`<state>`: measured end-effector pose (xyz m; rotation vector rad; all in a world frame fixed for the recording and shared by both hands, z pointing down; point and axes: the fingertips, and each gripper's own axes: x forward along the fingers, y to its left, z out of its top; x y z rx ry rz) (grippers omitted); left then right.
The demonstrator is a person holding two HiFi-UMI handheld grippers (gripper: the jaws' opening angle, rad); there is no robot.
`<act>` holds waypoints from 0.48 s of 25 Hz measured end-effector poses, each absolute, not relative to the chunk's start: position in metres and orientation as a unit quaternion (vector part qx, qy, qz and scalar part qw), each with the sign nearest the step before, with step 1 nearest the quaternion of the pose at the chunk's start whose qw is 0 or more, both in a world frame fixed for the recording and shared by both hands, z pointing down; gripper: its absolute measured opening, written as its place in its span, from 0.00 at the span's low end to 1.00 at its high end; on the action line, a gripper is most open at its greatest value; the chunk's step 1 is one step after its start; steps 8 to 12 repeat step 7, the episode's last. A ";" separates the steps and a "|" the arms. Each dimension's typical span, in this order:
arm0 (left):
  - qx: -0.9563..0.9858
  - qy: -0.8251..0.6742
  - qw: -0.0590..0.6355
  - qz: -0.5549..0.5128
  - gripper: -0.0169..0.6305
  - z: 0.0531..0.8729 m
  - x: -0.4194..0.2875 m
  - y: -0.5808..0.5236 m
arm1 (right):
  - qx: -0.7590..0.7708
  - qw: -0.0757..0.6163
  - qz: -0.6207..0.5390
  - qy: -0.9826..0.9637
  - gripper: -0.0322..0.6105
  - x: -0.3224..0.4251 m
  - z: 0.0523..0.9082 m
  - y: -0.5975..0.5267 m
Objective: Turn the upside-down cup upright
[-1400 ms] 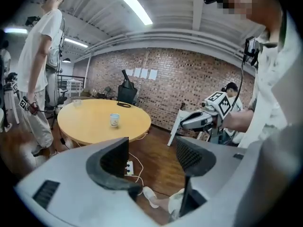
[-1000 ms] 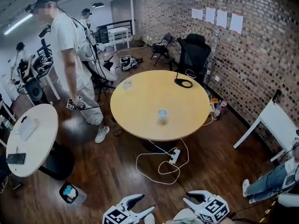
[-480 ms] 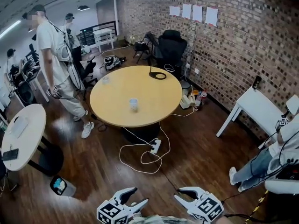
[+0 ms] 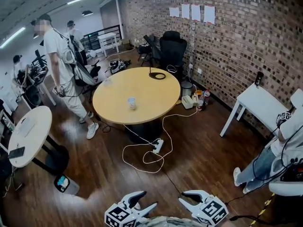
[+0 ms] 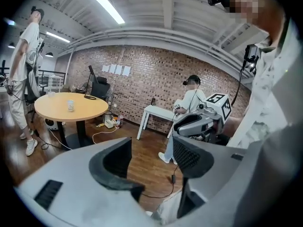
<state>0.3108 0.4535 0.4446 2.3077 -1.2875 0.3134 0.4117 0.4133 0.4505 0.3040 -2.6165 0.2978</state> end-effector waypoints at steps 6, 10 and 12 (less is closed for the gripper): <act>0.832 -0.487 0.224 0.139 0.45 0.428 0.322 0.499 | 0.105 0.227 0.100 -0.963 0.16 0.421 0.425 0.455; 0.831 -0.489 0.223 0.144 0.45 0.426 0.323 0.506 | 0.103 0.225 0.098 -0.964 0.16 0.422 0.421 0.462; 0.831 -0.489 0.223 0.144 0.45 0.426 0.323 0.506 | 0.103 0.225 0.098 -0.964 0.16 0.422 0.421 0.462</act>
